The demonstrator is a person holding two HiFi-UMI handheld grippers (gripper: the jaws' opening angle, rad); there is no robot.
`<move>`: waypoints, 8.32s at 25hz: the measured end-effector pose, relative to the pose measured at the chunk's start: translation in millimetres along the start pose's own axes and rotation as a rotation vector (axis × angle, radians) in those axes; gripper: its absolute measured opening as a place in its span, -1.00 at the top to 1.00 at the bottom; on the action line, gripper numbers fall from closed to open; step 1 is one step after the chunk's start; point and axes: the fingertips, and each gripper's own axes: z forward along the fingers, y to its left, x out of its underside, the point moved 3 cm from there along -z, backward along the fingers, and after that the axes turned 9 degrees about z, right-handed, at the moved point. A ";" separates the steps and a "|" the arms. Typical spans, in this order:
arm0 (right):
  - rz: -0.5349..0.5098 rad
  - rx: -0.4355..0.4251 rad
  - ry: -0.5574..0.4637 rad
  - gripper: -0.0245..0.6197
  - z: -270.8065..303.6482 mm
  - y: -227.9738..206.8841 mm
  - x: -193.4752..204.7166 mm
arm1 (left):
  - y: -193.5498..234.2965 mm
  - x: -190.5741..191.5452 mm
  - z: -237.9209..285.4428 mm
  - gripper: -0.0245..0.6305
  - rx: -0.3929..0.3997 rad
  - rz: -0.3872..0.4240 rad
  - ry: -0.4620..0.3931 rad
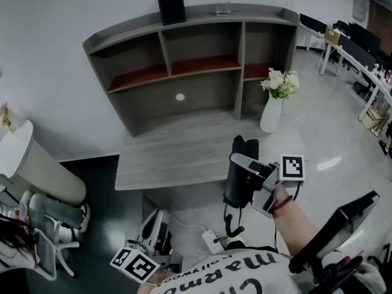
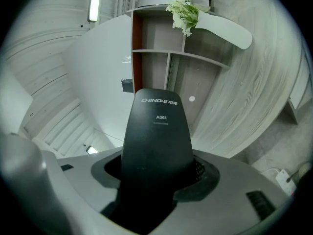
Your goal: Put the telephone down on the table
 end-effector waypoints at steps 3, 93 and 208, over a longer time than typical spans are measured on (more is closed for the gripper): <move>-0.008 0.016 0.020 0.06 7.6 -6.5 -23.9 | 1.3 0.1 12.9 0.90 -0.037 0.005 -0.008; -0.135 0.811 0.244 0.06 138.4 -247.0 -277.6 | 185.3 0.9 317.7 0.90 -0.024 -0.126 0.331; -0.801 1.206 0.594 0.03 152.5 -301.6 -308.2 | 209.9 13.5 252.8 0.90 -0.198 -0.154 0.296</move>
